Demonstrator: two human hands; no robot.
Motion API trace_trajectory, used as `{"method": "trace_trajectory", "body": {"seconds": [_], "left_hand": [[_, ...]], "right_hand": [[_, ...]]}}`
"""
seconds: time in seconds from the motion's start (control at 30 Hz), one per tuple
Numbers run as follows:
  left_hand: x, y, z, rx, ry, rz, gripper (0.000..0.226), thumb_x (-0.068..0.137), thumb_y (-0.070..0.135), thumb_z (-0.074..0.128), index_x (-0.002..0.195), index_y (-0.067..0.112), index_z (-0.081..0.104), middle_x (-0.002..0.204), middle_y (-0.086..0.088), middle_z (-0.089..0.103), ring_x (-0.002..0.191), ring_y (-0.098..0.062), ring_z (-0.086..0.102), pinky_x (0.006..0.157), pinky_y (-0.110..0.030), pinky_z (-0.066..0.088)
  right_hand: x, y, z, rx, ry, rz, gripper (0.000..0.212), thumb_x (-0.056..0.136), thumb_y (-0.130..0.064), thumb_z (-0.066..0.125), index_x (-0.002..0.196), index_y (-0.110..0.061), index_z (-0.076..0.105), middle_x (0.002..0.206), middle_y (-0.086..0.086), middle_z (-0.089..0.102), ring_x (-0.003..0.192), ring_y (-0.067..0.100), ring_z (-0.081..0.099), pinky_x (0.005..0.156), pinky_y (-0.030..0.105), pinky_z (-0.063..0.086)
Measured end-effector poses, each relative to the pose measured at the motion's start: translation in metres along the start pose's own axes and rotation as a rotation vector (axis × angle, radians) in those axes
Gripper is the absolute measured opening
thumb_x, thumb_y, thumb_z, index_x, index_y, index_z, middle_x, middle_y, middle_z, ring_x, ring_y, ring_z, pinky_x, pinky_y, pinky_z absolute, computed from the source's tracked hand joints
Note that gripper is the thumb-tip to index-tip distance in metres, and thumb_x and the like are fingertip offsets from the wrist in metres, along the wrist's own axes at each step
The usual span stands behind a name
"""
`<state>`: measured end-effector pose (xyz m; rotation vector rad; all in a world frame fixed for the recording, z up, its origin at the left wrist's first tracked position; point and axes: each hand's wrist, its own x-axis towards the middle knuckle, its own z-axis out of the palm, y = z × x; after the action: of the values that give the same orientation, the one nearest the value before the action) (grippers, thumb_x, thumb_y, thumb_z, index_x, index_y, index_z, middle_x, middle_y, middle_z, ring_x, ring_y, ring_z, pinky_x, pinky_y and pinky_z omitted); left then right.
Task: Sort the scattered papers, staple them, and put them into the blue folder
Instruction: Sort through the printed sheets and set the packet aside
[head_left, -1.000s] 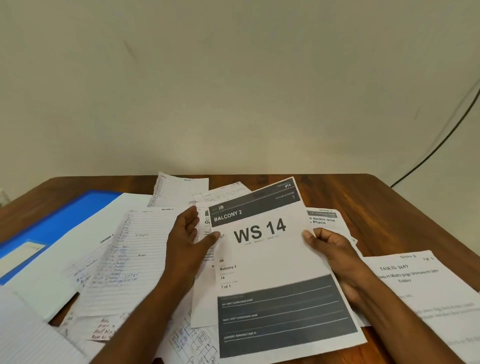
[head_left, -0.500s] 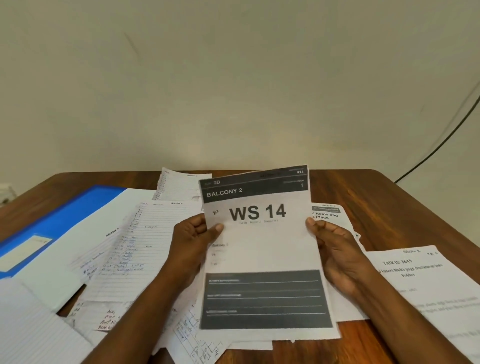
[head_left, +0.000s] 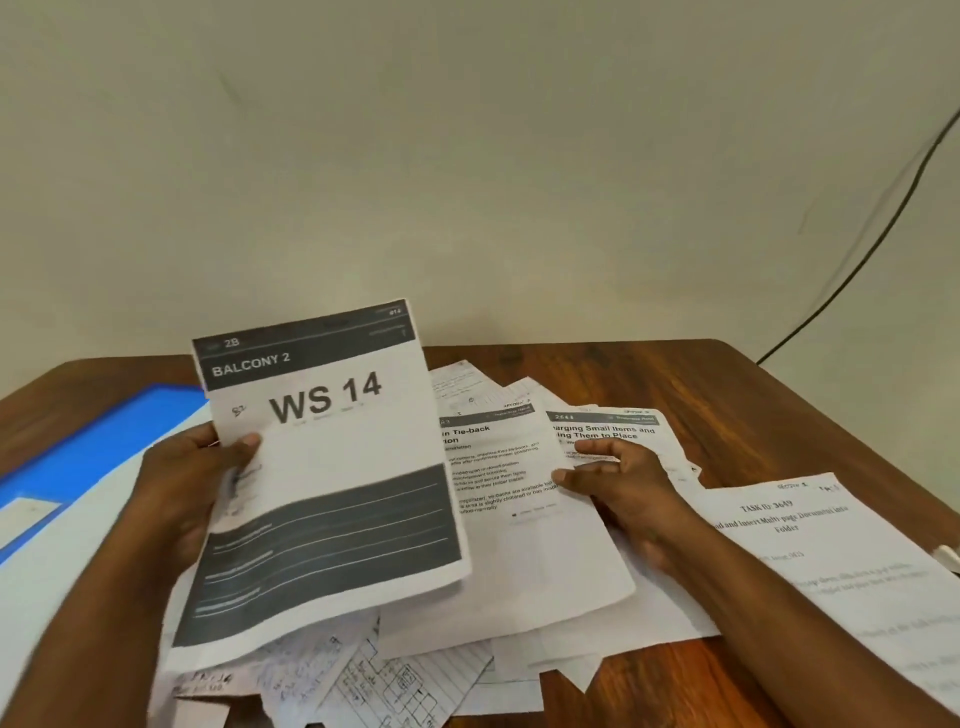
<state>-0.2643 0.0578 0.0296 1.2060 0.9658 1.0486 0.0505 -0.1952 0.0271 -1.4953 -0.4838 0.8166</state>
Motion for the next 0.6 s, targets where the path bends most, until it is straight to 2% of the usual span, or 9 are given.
{"method": "trace_trajectory", "body": {"seconds": [0.07,0.13,0.2,0.3,0.37,0.47,0.57,0.6], "left_hand": [[0.003,-0.005,-0.011,0.017,0.006,-0.024,0.024,0.100,-0.007,0.058,0.113,0.009,0.070,0.095,0.002,0.079,0.069,-0.005,0.076,0.069,-0.019,0.059],[0.006,-0.012,-0.013,0.028,0.006,-0.055,0.030,0.099,-0.006,0.060,0.126,0.005,0.068,0.115,-0.012,0.075,0.084,-0.016,0.075,0.090,-0.032,0.054],[0.007,-0.017,-0.011,0.036,0.005,-0.072,0.032,0.098,-0.003,0.064,0.128,0.003,0.068,0.125,-0.015,0.072,0.094,-0.023,0.071,0.097,-0.038,0.050],[0.007,-0.018,-0.006,0.035,0.011,-0.087,0.028,0.098,-0.001,0.066,0.125,0.006,0.070,0.123,-0.011,0.073,0.096,-0.023,0.071,0.091,-0.035,0.051],[0.006,-0.018,-0.003,0.038,0.020,-0.089,0.028,0.098,-0.001,0.065,0.124,0.008,0.070,0.121,-0.009,0.073,0.095,-0.021,0.071,0.089,-0.034,0.051],[0.005,-0.017,0.000,0.054,0.016,-0.110,0.025,0.098,0.000,0.066,0.120,0.010,0.071,0.118,-0.009,0.075,0.093,-0.023,0.073,0.089,-0.038,0.056],[0.000,-0.012,0.002,0.075,0.015,-0.097,0.019,0.098,0.002,0.067,0.109,0.015,0.073,0.106,-0.001,0.080,0.080,-0.018,0.075,0.070,-0.029,0.059],[-0.001,-0.012,0.002,0.076,0.013,-0.095,0.020,0.098,0.002,0.067,0.110,0.016,0.073,0.108,-0.002,0.079,0.081,-0.019,0.075,0.072,-0.030,0.058]], "right_hand": [[0.004,-0.005,0.001,-0.065,-0.014,0.018,0.047,0.081,0.008,0.081,0.121,-0.012,0.067,0.100,0.013,0.080,0.091,0.033,0.078,0.087,0.050,0.063],[0.005,-0.010,0.000,-0.128,-0.063,0.029,0.038,0.087,0.010,0.073,0.120,-0.009,0.071,0.104,0.010,0.080,0.095,0.032,0.078,0.092,0.052,0.061],[-0.001,-0.011,-0.005,-0.176,-0.094,0.043,0.029,0.091,0.012,0.068,0.115,-0.003,0.072,0.104,0.010,0.080,0.095,0.031,0.078,0.091,0.051,0.062],[-0.010,-0.008,-0.016,-0.219,-0.161,0.073,0.028,0.089,0.016,0.067,0.114,0.004,0.069,0.105,0.013,0.080,0.096,0.032,0.078,0.087,0.048,0.064],[-0.013,-0.006,-0.020,-0.265,-0.197,0.078,0.033,0.087,0.017,0.069,0.116,0.002,0.069,0.108,0.012,0.079,0.099,0.031,0.077,0.092,0.051,0.061],[-0.015,-0.006,-0.020,-0.318,-0.206,0.061,0.040,0.085,0.019,0.069,0.118,-0.003,0.071,0.108,0.010,0.080,0.100,0.031,0.077,0.092,0.051,0.061],[-0.015,-0.007,-0.017,-0.341,-0.214,0.056,0.042,0.083,0.021,0.069,0.117,-0.003,0.072,0.107,0.013,0.079,0.102,0.035,0.076,0.098,0.059,0.055],[-0.014,-0.007,-0.017,-0.346,-0.220,0.057,0.042,0.083,0.021,0.069,0.118,-0.003,0.072,0.108,0.013,0.079,0.102,0.035,0.076,0.099,0.060,0.055]]}}
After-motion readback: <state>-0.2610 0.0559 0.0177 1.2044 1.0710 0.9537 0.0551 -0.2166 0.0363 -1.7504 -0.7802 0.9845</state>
